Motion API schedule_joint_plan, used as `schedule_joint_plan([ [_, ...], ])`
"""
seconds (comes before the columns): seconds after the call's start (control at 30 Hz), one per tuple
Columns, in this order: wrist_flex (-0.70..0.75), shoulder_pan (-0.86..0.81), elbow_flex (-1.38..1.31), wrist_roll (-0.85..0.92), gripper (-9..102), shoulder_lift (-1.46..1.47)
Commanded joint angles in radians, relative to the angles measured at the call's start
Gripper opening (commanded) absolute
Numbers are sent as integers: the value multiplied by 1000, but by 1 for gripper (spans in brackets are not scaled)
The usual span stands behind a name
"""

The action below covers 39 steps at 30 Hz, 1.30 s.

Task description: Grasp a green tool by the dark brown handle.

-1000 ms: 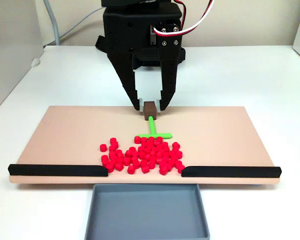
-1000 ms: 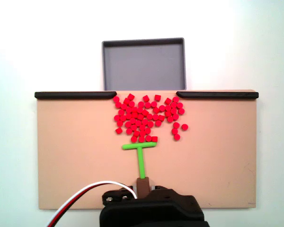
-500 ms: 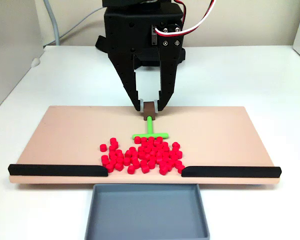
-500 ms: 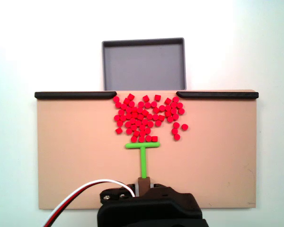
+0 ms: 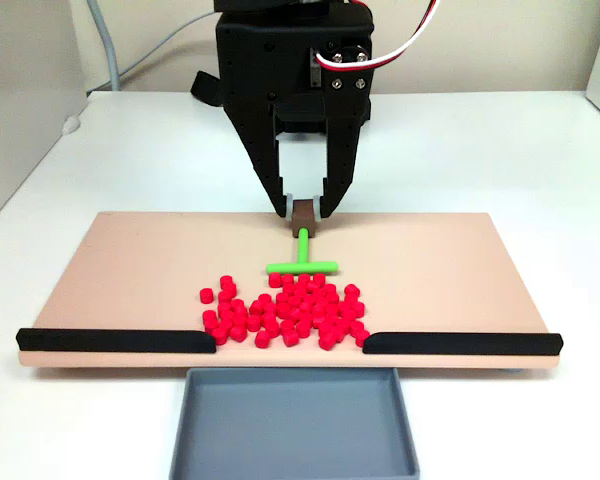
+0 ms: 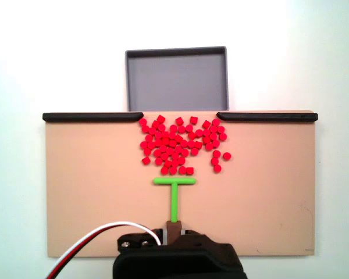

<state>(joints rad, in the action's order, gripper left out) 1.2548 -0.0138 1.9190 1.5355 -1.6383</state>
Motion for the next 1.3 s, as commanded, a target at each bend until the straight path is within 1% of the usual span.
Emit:
schedule_joint_plan([
  [0.0,78,12,-37,8,0,-86],
  [0.17,245,11,-137,37,0,-120],
  [0.27,291,11,-206,40,0,-109],
  [0.57,295,-14,-402,74,0,18],
  [0.9,282,-31,-403,80,0,37],
  [1.27,293,-23,-385,46,0,23],
])
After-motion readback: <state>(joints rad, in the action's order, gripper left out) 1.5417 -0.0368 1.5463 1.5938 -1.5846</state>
